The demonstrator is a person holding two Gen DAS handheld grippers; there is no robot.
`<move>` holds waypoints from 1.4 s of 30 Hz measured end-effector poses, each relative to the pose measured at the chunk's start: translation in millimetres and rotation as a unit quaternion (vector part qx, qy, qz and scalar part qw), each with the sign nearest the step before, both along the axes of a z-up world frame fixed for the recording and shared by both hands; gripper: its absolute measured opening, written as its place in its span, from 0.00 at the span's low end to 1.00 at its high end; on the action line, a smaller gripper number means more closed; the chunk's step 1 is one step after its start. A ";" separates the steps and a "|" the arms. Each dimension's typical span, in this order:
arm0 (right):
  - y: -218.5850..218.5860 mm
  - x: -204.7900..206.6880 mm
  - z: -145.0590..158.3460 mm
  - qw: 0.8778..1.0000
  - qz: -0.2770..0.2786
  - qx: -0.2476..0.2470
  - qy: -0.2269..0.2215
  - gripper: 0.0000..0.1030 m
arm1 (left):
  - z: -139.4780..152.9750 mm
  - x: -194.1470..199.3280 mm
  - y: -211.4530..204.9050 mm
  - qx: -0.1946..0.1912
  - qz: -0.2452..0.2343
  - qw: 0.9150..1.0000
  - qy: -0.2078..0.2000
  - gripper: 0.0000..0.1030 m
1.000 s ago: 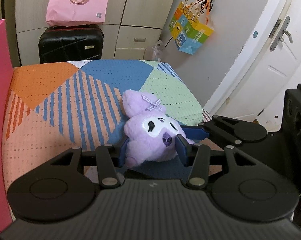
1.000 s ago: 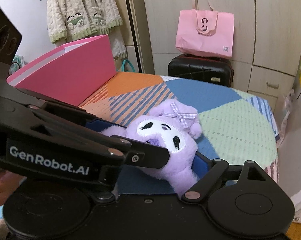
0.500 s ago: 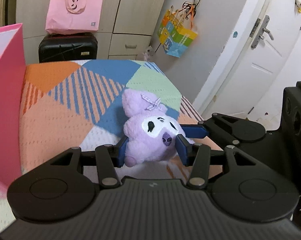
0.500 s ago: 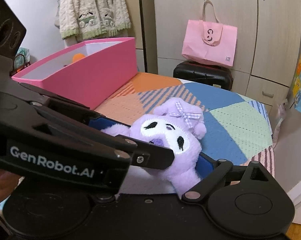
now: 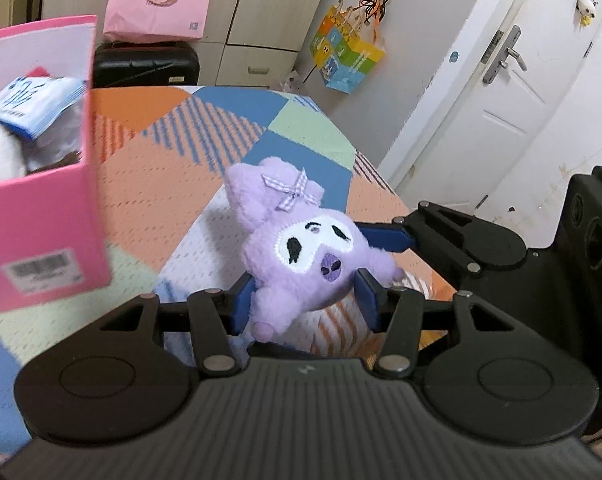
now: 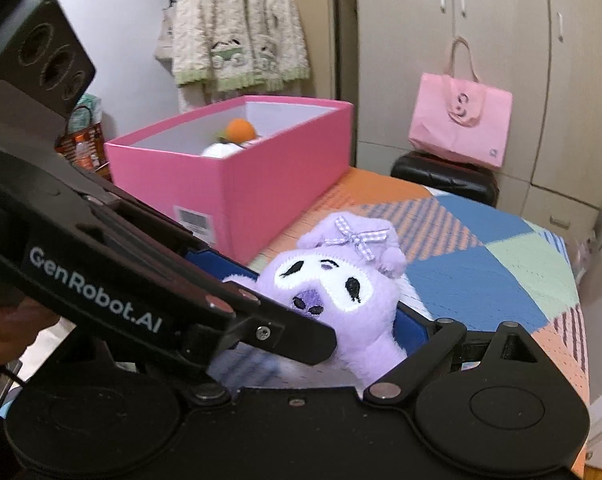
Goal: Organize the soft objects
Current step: 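Lift the purple plush toy with the left tool and carry it over the shoebox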
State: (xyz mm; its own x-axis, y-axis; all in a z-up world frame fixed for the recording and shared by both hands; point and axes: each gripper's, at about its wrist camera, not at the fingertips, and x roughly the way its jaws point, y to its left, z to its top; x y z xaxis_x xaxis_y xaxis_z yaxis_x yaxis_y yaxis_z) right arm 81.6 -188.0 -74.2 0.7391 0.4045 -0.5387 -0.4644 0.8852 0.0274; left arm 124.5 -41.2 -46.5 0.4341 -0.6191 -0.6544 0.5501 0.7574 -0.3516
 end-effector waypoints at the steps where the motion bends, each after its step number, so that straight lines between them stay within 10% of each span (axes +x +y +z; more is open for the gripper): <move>1: 4.8 -3.6 3.1 1.000 0.005 -0.002 -0.004 0.93 | 2.0 -2.7 4.4 -0.001 -0.001 1.000 0.002 0.49; 22: 79.2 -5.8 54.1 0.993 0.080 -0.017 -0.084 0.94 | 53.1 -35.4 92.6 -0.024 0.066 0.994 -0.084 0.49; 42: 127.0 94.4 80.4 0.988 0.086 -0.003 -0.127 0.84 | 75.8 50.7 144.4 -0.042 0.128 0.982 -0.134 0.50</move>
